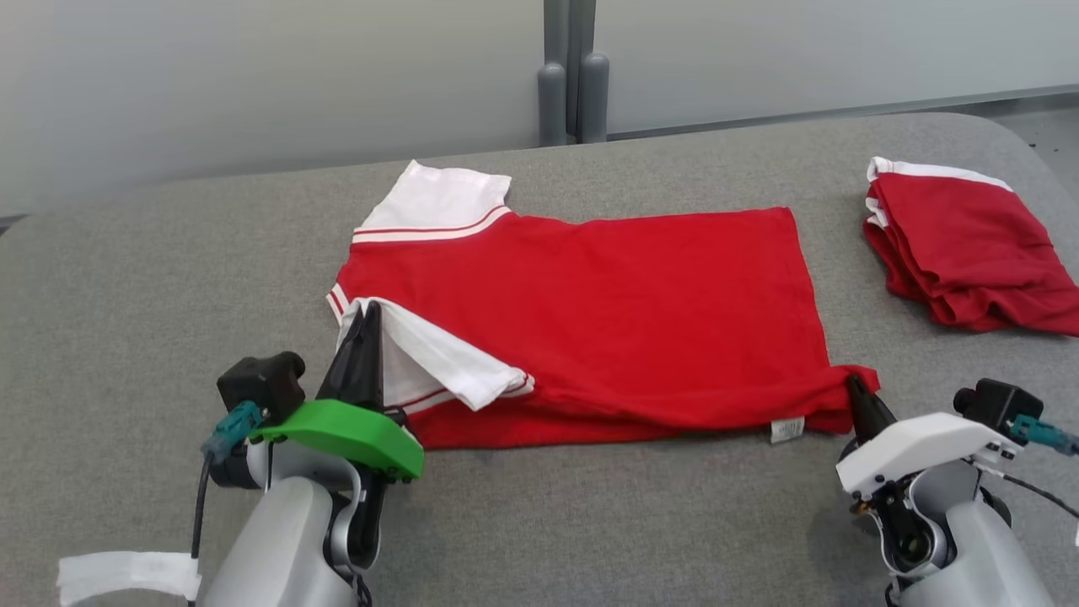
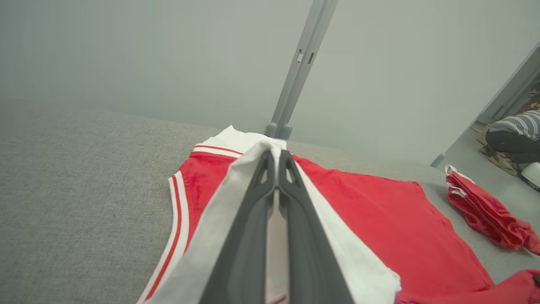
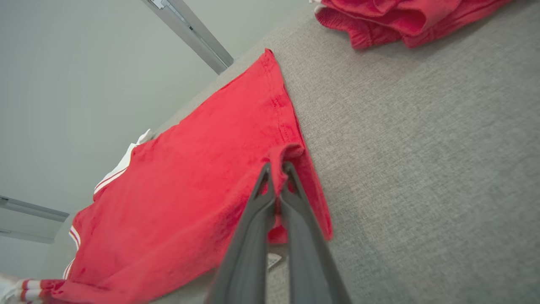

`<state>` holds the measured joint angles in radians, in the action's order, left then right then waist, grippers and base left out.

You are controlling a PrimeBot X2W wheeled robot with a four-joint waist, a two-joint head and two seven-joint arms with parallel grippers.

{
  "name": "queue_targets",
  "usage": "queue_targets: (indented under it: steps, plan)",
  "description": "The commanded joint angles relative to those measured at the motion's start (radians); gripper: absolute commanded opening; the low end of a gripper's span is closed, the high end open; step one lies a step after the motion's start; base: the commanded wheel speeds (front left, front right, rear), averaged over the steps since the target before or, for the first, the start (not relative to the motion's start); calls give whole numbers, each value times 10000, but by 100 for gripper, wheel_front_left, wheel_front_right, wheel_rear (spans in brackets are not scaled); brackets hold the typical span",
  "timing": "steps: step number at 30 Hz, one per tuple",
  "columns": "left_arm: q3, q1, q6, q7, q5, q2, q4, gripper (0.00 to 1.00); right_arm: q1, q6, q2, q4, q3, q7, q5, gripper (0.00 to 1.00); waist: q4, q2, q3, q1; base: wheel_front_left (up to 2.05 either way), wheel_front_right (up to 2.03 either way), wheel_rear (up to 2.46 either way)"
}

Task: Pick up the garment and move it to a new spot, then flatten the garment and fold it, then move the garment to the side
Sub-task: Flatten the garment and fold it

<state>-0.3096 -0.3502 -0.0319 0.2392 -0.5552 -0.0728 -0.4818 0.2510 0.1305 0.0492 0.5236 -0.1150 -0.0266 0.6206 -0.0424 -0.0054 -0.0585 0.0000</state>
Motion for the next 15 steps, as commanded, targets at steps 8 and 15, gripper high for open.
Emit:
queue_targets:
  steps: [8, 15]
  plan:
    - [255, -1142, -155, 235, 79, 92, -1139, 0, 1533, 3, 29, 1444, 18, -88, -456, 0, -144, 54, -696, 0, 0, 0, 0]
    - [485, -1474, -299, 267, 268, 124, -1511, 0, 2352, 3, 19, 2227, 422, 284, -345, 100, -98, 54, -793, 0, 0, 0, 0]
